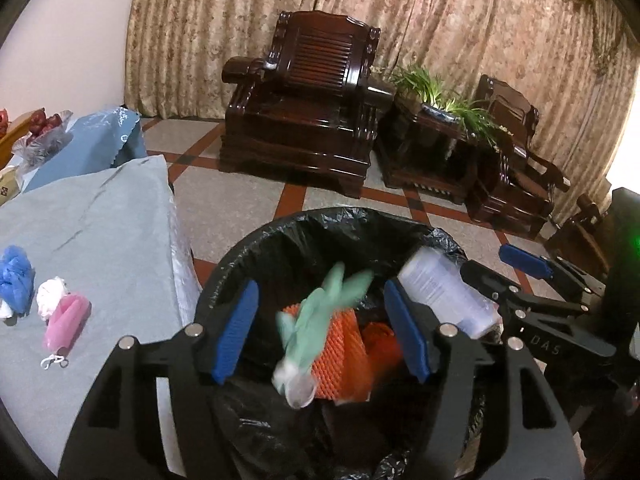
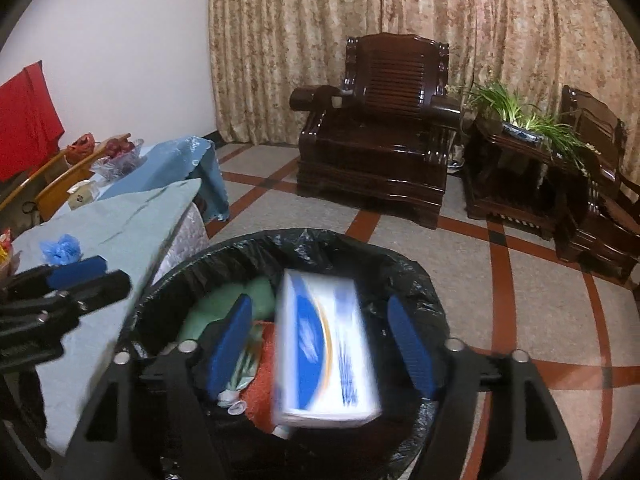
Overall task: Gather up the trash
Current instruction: 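Open both tools to drop the box and glove into the bin, then move both open tools back over the remaining trash on the table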
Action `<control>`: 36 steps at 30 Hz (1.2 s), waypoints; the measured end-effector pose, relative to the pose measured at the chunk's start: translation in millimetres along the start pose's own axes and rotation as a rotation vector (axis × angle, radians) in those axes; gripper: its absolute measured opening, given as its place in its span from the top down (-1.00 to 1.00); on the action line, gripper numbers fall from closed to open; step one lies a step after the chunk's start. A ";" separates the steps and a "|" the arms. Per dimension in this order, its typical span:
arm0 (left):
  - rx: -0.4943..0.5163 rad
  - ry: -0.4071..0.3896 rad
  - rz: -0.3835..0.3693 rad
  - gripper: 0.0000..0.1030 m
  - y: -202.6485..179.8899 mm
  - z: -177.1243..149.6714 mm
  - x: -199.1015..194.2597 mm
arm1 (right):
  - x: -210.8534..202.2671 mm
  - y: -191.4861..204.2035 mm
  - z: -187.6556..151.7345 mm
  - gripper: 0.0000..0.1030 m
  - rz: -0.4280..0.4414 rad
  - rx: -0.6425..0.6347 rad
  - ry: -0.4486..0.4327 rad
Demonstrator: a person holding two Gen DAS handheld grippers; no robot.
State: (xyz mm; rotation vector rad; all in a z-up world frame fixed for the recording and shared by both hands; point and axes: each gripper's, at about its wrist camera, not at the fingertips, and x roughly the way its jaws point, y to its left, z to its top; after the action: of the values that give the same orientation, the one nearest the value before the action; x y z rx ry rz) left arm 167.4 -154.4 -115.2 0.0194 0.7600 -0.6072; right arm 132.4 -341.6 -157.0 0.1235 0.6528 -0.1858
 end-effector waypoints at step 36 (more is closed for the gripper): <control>-0.192 -0.153 0.409 -0.77 157.4 -45.2 -162.2 | -22.1 140.9 14.8 -0.89 0.254 -0.114 -0.051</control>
State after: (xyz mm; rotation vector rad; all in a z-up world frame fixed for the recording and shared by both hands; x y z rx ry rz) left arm 129.4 69.0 -73.7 -0.0467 0.6384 -0.1433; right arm 153.6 -203.7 -123.9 0.0904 0.5895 0.0924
